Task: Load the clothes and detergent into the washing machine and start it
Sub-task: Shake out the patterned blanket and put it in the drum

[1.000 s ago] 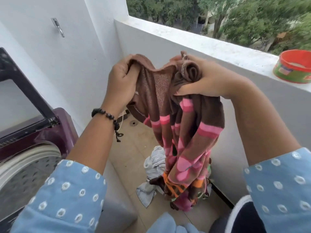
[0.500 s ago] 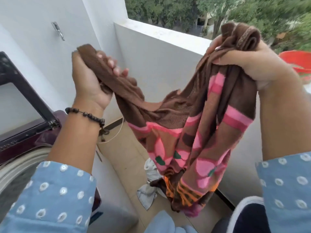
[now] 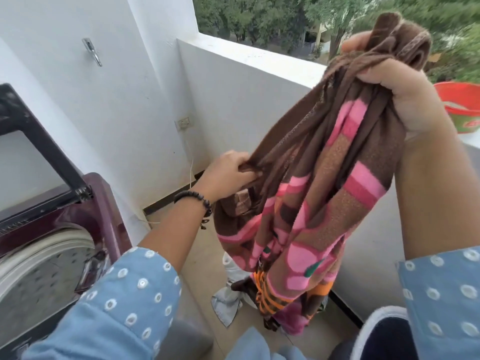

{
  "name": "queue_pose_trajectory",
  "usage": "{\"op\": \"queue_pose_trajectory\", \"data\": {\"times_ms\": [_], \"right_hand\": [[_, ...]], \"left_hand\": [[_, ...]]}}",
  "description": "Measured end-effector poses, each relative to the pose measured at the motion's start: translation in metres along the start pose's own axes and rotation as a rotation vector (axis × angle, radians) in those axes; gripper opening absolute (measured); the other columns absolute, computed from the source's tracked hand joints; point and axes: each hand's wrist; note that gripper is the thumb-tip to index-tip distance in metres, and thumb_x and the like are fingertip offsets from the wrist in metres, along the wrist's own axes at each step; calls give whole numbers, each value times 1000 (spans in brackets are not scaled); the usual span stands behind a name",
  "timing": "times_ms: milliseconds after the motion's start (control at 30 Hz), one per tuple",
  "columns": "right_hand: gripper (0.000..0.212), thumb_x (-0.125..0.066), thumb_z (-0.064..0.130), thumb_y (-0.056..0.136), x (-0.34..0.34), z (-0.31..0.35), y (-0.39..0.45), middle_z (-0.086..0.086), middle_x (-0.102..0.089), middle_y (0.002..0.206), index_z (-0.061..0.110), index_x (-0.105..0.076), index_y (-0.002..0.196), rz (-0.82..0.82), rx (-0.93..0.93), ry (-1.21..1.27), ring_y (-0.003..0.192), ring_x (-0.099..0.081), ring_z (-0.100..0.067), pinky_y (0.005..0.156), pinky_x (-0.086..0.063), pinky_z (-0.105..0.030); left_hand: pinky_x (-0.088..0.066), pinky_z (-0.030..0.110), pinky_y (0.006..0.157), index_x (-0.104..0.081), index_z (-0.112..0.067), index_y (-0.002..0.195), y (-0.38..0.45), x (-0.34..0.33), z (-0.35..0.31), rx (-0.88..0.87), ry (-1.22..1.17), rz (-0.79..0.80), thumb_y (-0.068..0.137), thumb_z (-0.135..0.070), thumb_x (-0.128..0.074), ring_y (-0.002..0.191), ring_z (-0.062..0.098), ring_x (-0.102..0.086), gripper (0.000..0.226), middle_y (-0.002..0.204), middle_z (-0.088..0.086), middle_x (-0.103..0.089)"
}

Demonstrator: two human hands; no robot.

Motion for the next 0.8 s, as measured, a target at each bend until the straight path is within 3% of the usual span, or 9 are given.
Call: {"op": "queue_pose_trajectory", "data": {"times_ms": [100,200,300,400,467,567,667,733,800], "right_hand": [[29,-48,-6,86,9,6,-6,-6,-66,86,7,-57,111,-31,-60,-174,79,-65,-21,83,-54,-38],[48,-62,-2,79,1,-4,-4,-7,-63,92,9,-53,124,3,-168,-346,80,-66,-17,78,-56,-32],[67,-73,-4,72,-26,-30,-2,-10,-65,105,13,-50,133,127,-247,-374,96,-67,-21,85,-55,-32],[47,-75,-3,75,-47,-42,1,-5,-73,101,9,-62,118,89,-222,-443,98,-70,-21,85,-57,-35],[38,-75,0,73,-46,-41,5,-5,-74,94,8,-66,109,18,-175,-381,93,-71,-23,84,-57,-37],[37,-74,7,71,-48,-40,6,-6,-72,95,7,-64,107,76,-142,-296,93,-70,-24,84,-56,-39],[27,-66,2,81,-57,-39,6,-4,-68,93,6,-60,107,172,-56,-466,91,-68,-16,85,-56,-36],[23,-66,11,83,-55,-39,10,-8,-66,98,9,-61,105,182,25,-666,94,-66,-21,91,-52,-45],[35,-69,29,79,-50,-47,13,-3,-69,108,17,-63,111,109,-38,-674,104,-65,-19,96,-49,-47]], "left_hand": [[-41,27,52,-59,-14,91,2,16,-3,143,-424,-256,97,-27,-54,54,9,-51,14,65,-2,-54],[-36,27,49,-53,-20,81,4,39,-37,112,-758,-367,101,-18,-41,48,8,-45,24,58,-5,-48],[-49,31,64,-57,-17,81,6,45,-81,-39,-947,-373,99,-20,-44,64,11,-58,22,67,-2,-61],[-51,38,85,-57,-15,90,7,35,-96,-154,-897,-420,88,-26,-51,86,18,-60,13,92,15,-62],[-52,45,96,-53,-13,104,7,32,-89,-164,-1023,-357,84,-32,-62,104,24,-62,29,116,23,-58],[-53,41,94,-38,-9,130,0,36,-74,-206,-1194,-64,73,-24,-79,113,25,-63,72,127,19,-57],[-52,27,89,-57,-8,118,-3,43,-65,-240,-1051,228,68,-13,-76,107,17,-66,53,110,4,-71],[-52,26,87,-59,-6,119,-5,46,-65,-205,-961,246,66,-5,-79,106,17,-67,57,110,6,-71],[-55,28,83,-52,1,129,-3,48,-66,-128,-872,111,59,-1,-83,102,21,-70,76,113,15,-70]]}}
Point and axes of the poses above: each hand's wrist, its own y-axis towards the middle knuckle, its own x-axis out of the back of the hand, z = x × y
